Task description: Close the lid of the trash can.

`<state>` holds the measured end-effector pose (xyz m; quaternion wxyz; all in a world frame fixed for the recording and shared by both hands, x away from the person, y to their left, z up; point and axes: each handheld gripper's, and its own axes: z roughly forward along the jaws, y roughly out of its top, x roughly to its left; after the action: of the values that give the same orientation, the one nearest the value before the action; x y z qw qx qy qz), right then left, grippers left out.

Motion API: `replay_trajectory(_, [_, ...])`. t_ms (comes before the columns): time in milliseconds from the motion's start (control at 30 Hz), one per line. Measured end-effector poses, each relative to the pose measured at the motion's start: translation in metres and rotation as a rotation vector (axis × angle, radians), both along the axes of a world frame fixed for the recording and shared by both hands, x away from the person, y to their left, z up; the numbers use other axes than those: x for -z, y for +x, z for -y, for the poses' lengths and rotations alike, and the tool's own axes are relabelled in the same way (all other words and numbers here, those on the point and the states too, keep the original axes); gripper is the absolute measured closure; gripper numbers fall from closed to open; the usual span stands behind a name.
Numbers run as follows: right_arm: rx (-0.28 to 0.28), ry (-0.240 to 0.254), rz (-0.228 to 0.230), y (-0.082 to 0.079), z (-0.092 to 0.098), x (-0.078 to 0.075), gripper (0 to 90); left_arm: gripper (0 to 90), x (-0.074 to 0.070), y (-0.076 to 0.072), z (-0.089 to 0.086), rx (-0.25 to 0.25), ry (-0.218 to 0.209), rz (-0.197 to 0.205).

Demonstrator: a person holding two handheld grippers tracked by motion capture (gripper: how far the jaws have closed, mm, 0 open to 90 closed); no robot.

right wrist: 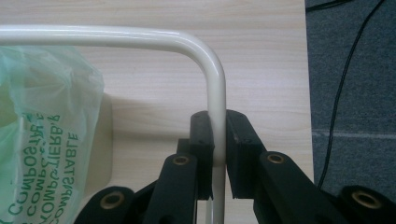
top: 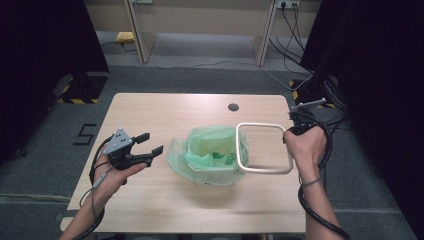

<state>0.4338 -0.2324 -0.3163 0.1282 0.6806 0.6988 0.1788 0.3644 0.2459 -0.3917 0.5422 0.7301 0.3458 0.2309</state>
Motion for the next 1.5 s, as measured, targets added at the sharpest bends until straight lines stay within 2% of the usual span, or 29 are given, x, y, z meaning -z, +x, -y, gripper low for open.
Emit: replay_trajectory(1500, [-0.020, 0.019, -0.009, 0.006, -0.024, -0.001, 82.0, 29.5, 0.004, -0.001, 0.003, 0.010, 0.005, -0.010])
